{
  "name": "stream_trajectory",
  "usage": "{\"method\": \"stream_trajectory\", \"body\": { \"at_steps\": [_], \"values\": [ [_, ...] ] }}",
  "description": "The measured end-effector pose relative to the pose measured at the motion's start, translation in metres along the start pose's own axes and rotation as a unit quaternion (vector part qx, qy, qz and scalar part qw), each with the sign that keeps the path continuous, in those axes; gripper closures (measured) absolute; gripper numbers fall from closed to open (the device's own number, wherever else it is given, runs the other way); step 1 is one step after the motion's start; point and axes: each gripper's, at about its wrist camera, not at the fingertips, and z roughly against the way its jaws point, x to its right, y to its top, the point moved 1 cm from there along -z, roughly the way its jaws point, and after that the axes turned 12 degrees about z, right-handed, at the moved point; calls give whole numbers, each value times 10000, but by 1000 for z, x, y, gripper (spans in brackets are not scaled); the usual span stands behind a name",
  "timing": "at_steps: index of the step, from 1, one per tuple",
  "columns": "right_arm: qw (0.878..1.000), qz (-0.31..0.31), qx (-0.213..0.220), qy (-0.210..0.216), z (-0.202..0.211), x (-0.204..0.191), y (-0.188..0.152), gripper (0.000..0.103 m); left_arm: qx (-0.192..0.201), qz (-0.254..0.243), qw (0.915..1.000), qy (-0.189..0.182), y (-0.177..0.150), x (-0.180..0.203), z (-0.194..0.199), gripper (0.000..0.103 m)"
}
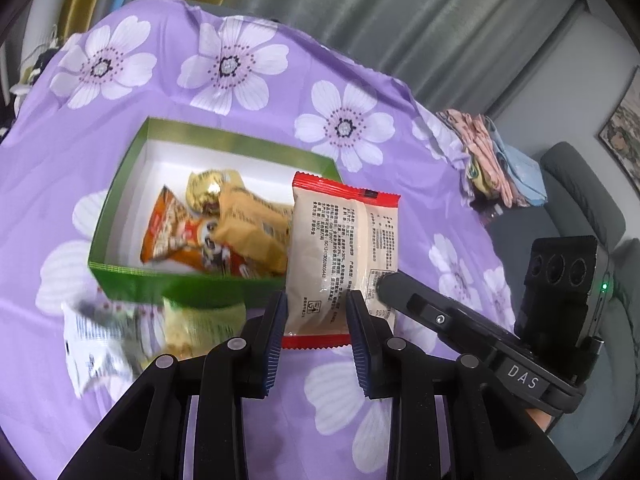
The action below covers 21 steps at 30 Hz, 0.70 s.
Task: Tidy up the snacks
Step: 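Carry the red-ended cracker packet over the green box with the right tool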
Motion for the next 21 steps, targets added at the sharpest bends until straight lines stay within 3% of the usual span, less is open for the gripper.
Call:
{"method": "stream_trajectory", "body": {
  "at_steps": [21],
  "values": [
    [9998,-51,-167,-127,-47,30,23,88,-88,113,9998,141,40,-21,-44,72]
  ]
}}
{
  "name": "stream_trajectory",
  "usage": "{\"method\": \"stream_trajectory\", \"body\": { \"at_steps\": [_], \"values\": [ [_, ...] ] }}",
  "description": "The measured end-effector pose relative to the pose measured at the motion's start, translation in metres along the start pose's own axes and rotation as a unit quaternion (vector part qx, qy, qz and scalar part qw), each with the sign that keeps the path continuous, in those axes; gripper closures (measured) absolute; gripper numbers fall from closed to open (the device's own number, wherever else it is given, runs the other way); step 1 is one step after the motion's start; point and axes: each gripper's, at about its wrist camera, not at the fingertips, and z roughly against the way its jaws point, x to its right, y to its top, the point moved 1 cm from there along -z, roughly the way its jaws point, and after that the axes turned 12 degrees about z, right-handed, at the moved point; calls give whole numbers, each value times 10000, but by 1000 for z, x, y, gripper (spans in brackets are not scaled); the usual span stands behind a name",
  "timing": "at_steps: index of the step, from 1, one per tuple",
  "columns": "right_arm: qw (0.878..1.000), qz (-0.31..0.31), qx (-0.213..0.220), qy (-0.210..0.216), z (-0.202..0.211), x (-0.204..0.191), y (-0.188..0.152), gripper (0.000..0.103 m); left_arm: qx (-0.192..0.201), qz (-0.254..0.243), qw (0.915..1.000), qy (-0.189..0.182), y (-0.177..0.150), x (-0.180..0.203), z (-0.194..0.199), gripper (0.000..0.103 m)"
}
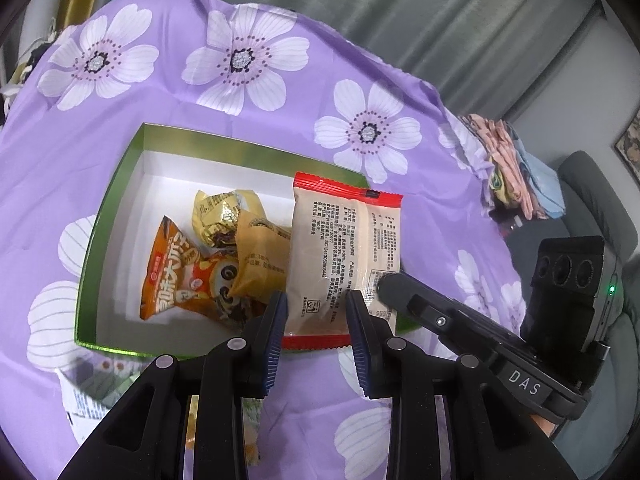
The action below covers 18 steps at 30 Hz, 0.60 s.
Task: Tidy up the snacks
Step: 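Carry the red-ended cracker packet over the green box with the right tool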
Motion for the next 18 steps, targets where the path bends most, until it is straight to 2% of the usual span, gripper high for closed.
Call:
{"method": "stream_trajectory", "body": {
  "at_steps": [18],
  "values": [
    [9995,-144,-248,-130,-31,23,-1,88,-166,126,9996,185,10,-14,-30,72]
  ]
}}
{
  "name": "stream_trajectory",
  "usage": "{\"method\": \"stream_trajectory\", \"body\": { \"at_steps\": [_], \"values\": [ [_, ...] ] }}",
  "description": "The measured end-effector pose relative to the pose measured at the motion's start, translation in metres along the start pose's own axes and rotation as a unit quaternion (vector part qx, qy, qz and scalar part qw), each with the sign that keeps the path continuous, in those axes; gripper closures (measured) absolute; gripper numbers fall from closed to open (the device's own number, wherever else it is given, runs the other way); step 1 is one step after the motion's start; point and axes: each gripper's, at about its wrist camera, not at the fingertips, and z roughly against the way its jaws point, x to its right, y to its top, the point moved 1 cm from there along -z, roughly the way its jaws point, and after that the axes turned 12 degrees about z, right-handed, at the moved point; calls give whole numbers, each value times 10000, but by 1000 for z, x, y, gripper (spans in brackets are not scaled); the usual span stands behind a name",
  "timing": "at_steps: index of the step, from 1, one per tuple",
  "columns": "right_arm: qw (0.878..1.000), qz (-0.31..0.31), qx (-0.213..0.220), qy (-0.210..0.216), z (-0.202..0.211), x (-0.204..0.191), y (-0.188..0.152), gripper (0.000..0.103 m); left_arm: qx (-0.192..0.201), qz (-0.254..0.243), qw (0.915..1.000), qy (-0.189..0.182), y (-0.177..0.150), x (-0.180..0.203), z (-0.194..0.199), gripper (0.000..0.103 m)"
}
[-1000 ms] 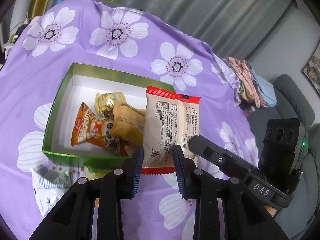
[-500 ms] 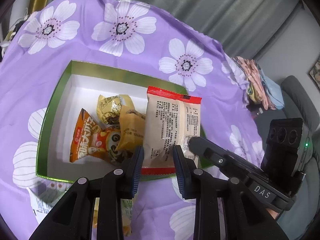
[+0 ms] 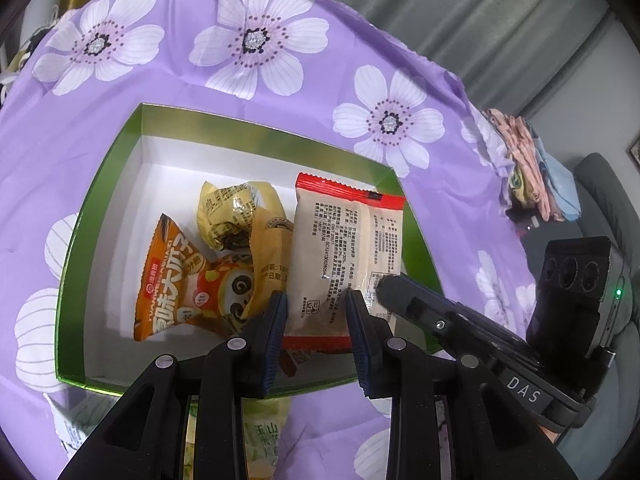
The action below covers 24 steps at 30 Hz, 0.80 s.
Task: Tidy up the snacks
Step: 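Carry the red-ended cracker packet over the green box with the right tool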
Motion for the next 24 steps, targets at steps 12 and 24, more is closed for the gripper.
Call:
{"method": "stream_trajectory", "body": {
  "at_steps": [12,24],
  "values": [
    [9999,-36,-79,-50,-7,3,-1,87,-27,20,10000,81,2,-1,-7,72],
    [9999,-25,-115,-83,-10,4,0,87,-36,25,9999,100,4,-1,-8,72]
  ]
}}
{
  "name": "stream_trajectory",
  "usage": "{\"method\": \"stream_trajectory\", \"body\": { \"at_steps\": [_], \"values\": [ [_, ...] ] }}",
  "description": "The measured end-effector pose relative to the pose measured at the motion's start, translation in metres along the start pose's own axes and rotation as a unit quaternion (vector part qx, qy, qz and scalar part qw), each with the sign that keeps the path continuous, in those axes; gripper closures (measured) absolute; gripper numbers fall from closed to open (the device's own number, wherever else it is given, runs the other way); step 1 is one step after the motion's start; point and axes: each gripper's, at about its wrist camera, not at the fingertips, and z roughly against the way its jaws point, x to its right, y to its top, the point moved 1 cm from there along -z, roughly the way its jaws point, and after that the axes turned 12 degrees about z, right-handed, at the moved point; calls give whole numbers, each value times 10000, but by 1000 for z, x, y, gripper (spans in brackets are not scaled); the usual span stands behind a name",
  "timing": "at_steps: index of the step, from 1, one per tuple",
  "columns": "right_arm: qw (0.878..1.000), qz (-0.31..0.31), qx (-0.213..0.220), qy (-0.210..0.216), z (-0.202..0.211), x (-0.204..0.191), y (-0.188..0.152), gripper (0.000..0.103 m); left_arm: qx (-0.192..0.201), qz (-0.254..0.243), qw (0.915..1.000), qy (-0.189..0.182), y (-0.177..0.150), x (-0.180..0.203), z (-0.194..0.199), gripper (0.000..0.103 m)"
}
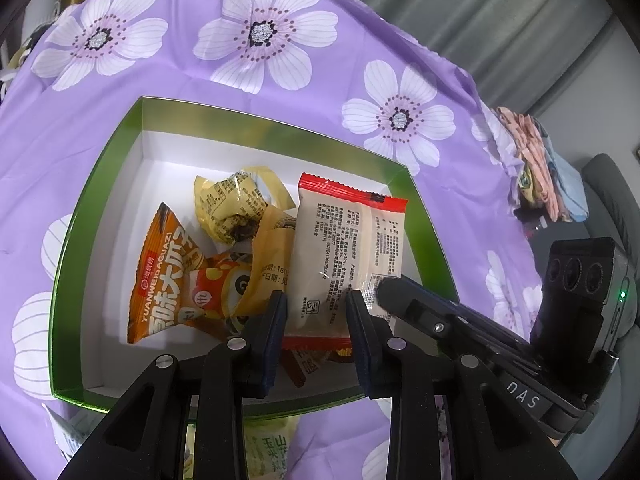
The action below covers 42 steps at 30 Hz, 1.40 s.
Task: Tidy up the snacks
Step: 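Carry the red-ended cracker packet over the green box with the right tool, then open the right tool to drop the packet into the box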
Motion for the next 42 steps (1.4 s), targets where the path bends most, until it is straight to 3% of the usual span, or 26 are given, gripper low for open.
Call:
{"method": "stream_trajectory", "body": {
  "at_steps": [16,32,34,36,40,42],
  "values": [
    [10000,-2,-53,-30,-4,3,0,86,-38,30,10000,5,0,-3,-3,72],
    [9995,-14,-184,-274,-4,0,0,79,135,-110,9995,275,1,4,-1,72],
    [9994,-16,-139,-303,0,-1,0,73,141,-130,9993,316,0,4,1,65],
    [9994,-12,-87,-330,6,-2,1,68,171,-140,9992,320,-2,5,4,49],
    [9991,-1,24,-435,22,-6,0,54,295,-209,9987,353,-5,9,16,40],
    [9987,17,93,-502,31,-9,-2,46,364,-286,9981,400,-8,12,22,30]
  ]
}}
